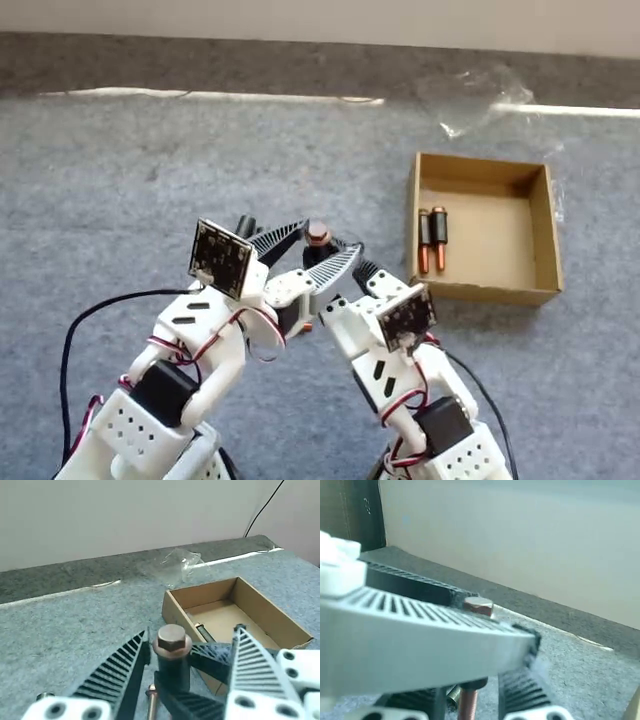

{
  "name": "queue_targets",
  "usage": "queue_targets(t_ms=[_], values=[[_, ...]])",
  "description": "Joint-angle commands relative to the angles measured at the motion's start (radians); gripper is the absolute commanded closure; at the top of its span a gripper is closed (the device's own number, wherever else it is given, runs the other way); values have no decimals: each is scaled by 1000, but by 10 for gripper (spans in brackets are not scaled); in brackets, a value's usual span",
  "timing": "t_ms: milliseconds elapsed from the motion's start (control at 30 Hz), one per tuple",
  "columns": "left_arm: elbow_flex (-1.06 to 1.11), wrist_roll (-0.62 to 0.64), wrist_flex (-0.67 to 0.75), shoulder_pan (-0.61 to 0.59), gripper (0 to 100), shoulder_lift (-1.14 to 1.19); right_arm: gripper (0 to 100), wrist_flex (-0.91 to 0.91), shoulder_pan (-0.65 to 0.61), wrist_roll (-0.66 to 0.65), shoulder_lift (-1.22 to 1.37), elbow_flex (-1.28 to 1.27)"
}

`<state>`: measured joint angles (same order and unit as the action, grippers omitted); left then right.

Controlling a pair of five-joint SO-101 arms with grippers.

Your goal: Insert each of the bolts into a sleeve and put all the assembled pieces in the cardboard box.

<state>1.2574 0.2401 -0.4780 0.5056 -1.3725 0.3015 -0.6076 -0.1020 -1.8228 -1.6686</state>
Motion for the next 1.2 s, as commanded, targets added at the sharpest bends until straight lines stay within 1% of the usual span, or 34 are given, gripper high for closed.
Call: queue_targets(t_ms=[0,233,433,533,700,800,867,1033,1167], values=[[-5,14,0,-15,736,-16,995,-16,19,3,-13,-110],[-38,9,2,-25,736,-25,995,-13,22,3,-13,-110],[-50,9,-3,-142,737,-182,995,-10,25,3,-10,-111],[-50,9,-6,-189,737,-280,995,-10,53,3,-10,-111],[-50,9,-129,-278,738,-358,995,-8,111,3,-10,-111],[-48,9,-192,-349,741,-366,995,36,133,3,-10,-111],[-48,9,-227,-398,784,-367,995,50,150,3,-12,-111],[-45,9,-270,-521,1000,-367,995,51,174,3,-12,-110],[50,9,-285,-556,950,-369,995,58,180,3,-12,-108]])
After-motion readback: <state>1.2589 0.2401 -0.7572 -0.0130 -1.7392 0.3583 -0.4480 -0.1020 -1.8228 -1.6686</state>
